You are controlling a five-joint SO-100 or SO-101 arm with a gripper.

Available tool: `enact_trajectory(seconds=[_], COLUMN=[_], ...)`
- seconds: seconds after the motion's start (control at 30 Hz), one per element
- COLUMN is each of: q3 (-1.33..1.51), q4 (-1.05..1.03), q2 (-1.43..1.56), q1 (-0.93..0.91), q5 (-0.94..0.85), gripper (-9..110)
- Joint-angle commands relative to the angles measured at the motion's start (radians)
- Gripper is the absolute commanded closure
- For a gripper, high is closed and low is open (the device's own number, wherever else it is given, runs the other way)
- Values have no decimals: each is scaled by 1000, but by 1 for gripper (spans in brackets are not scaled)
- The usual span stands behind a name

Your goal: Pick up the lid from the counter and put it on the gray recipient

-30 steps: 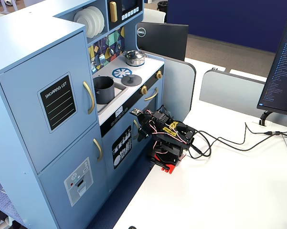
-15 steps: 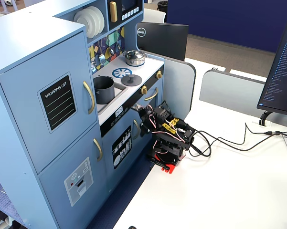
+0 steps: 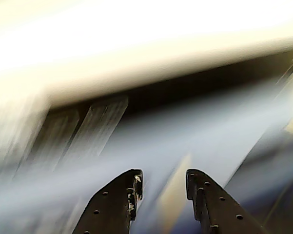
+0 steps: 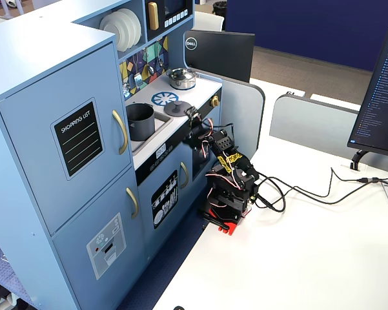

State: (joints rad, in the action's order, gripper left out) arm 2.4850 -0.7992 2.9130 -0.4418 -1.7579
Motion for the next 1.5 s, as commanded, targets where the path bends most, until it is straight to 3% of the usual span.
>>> enact_trajectory(seconds=[0.0, 0.07, 0.17, 0.27, 0.87, 1.47], q3=[-44, -31, 11, 41, -178, -341], q4=[345, 491, 709, 792, 1017, 1123], q2=[-35, -64, -101, -144, -655, -925], q1=[-124, -153, -184, -207, -183, -163], q5=[-31, 15, 118, 150, 140, 110], gripper=[101, 101, 82, 74, 74, 76])
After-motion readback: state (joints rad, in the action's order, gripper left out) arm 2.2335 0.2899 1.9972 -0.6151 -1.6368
